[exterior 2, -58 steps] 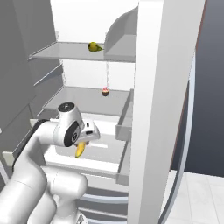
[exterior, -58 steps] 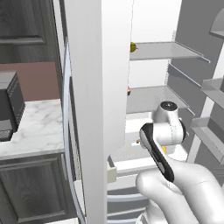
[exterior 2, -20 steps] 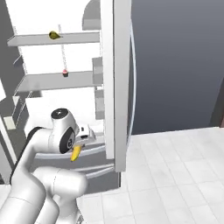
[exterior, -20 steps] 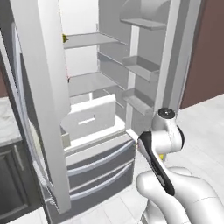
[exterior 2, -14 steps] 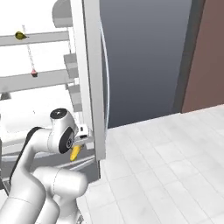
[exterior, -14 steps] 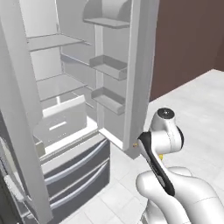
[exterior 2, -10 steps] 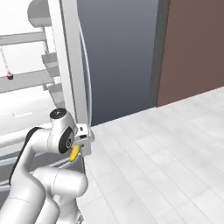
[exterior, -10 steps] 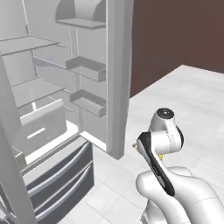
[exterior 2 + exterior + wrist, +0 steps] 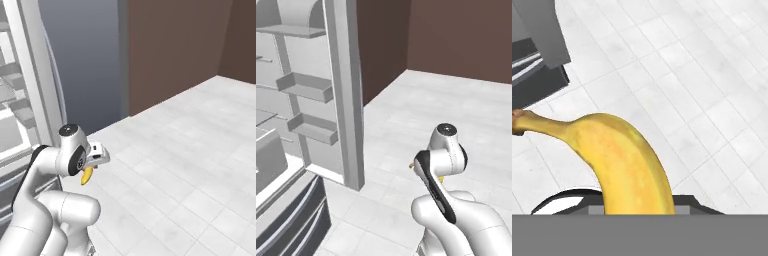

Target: Pick up the banana and pear from the fridge and place one fruit on each plate on the dining counter.

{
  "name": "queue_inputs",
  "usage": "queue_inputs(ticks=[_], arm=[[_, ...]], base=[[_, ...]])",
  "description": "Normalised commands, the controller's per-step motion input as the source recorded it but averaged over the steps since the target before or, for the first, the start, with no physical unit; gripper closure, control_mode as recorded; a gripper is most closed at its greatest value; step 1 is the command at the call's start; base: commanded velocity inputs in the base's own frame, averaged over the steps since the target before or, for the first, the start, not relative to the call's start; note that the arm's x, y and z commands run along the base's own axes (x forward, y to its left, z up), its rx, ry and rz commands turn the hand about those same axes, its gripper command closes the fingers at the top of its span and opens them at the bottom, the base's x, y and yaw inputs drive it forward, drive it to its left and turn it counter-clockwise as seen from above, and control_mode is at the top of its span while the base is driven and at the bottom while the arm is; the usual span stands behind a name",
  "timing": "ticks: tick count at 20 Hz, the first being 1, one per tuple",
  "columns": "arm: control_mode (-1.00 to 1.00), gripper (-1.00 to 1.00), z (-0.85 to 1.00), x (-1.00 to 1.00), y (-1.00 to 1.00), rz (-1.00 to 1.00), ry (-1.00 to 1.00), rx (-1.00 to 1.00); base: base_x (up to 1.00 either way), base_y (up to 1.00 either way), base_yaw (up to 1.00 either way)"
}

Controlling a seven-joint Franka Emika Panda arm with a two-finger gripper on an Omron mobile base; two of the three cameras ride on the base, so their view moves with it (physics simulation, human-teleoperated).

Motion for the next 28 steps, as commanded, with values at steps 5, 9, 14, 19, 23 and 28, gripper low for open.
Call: queue_inputs(ticks=[5, 9, 14, 19, 23, 28], arm=[[1.0, 1.0, 0.0, 0.0, 0.0, 0.0, 0.0, 0.0], [1.0, 1.0, 0.0, 0.0, 0.0, 0.0, 0.0, 0.0], [1.0, 1.0, 0.0, 0.0, 0.0, 0.0, 0.0, 0.0], [1.0, 1.0, 0.0, 0.0, 0.0, 0.0, 0.0, 0.0], [1.0, 1.0, 0.0, 0.0, 0.0, 0.0, 0.0, 0.0], [1.0, 1.0, 0.0, 0.0, 0.0, 0.0, 0.0, 0.0]], base=[[-0.02, -0.6, -0.35], [0.0, -0.47, -0.42], [0.15, -0.52, -0.35], [0.59, -0.66, -0.2], [0.47, -0.62, -0.24], [0.79, 0.0, -0.31]])
